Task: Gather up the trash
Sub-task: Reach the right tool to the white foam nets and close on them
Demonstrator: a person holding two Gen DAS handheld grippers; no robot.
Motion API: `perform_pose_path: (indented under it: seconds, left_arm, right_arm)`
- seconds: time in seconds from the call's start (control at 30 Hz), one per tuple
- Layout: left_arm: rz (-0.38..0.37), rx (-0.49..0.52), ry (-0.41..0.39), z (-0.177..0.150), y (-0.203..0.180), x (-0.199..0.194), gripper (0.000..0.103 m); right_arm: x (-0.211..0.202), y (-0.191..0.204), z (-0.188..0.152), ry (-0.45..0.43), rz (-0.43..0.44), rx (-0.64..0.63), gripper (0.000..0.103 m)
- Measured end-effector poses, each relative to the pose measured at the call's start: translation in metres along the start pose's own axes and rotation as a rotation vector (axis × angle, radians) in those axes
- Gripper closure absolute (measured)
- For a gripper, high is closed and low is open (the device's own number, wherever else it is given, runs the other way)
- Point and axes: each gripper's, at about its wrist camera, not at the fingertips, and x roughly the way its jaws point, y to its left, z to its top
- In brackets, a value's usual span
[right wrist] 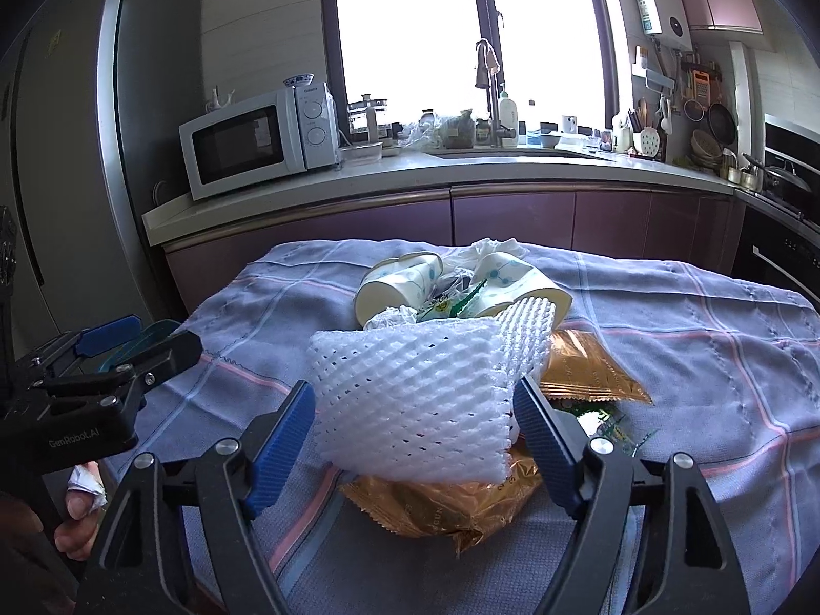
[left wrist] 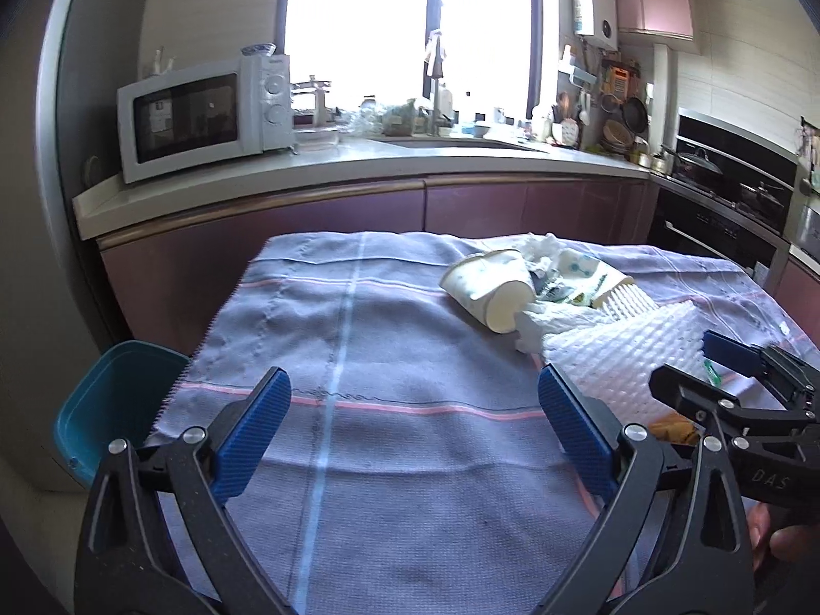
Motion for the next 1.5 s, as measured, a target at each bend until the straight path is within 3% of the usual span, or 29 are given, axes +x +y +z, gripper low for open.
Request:
perform_pose_path:
  seconds: [0.1,0.27,0.37,0.53,0.67,0.7,0.77,0.87,1.07,1.2,1.3,1.37,1.43,1.5]
  left_arm:
    - [-0.068,0.041,0.043,-0.002,-0.013,0.015,0.012]
    - [-0.128,0.059,0.098,-0.006,-0.025,0.035,0.021]
    - [-0.151,0.053,0.118,-0.009,-0.025,0.037,0.023]
    - [-0.191,0.045,0.144,-0.011,-0.019,0.041,0.024]
    - [-0.210,0.049,0.153,-0.010,-0.019,0.041,0.024]
    - [-0.219,0.050,0.155,-0.010,-0.019,0.040,0.024]
    - [-0.223,0.070,0.149,-0.009,-0.024,0.040,0.024]
    - [-0.243,0.103,0.158,-0.009,-0.033,0.041,0.024]
    - [-0.268,0.117,0.202,-0.010,-0.042,0.051,0.021]
    - [-0.324,0.076,0.266,-0.006,-0.041,0.068,0.021]
    - [-0.352,0.042,0.306,-0.007,-0.040,0.080,0.036]
    - [-0.368,0.020,0.330,-0.009,-0.039,0.087,0.064]
    - [-0.362,0.010,0.335,-0.011,-0.039,0.088,0.081]
    - [-0.352,0.006,0.323,-0.010,-0.037,0.085,0.098]
  right_arm:
    - [0.006,-0.004,-0.002,0.029,0.005,0.013,0.044]
    - [0.010,-0.013,-0.004,0.065,0.069,0.043,0.087]
    - [0.009,-0.016,-0.004,0.068,0.116,0.051,0.097]
    - [0.004,-0.015,-0.001,0.060,0.193,0.064,0.098]
    - [0.004,-0.012,0.001,0.064,0.194,0.050,0.096]
    - [0.005,-0.013,0.001,0.069,0.191,0.056,0.095]
    - [0.005,-0.016,0.001,0.072,0.161,0.062,0.076]
    - [0.001,-0.027,0.003,0.054,0.112,0.080,0.062]
    - [0.015,-0.058,0.008,0.078,0.054,0.168,0.054]
    - [0.034,-0.070,0.008,0.125,0.095,0.231,0.054]
    - [0.042,-0.074,0.006,0.151,0.131,0.266,0.066]
    - [0.044,-0.076,0.003,0.161,0.158,0.283,0.085]
    - [0.043,-0.078,0.002,0.162,0.176,0.299,0.093]
    - [0.038,-0.078,0.003,0.147,0.180,0.300,0.093]
